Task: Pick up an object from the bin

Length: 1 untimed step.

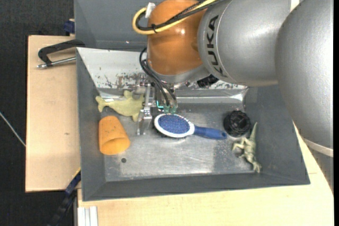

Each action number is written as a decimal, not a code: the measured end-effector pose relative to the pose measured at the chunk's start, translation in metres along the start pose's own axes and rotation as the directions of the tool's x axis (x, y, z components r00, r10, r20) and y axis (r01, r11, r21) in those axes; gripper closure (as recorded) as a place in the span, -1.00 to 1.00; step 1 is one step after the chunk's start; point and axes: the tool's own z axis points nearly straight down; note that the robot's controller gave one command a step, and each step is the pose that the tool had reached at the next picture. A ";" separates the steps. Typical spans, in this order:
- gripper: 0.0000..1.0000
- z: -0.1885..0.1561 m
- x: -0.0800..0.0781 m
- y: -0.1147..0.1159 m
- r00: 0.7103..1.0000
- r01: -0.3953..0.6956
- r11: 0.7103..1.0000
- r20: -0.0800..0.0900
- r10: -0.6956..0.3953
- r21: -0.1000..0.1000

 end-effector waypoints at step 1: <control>-1.00 0.088 0.003 -0.018 0.986 -0.164 0.986 0.011 0.164 -0.005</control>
Offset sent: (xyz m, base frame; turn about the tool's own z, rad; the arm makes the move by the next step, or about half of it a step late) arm -0.0050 -0.0189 -0.0897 0.1649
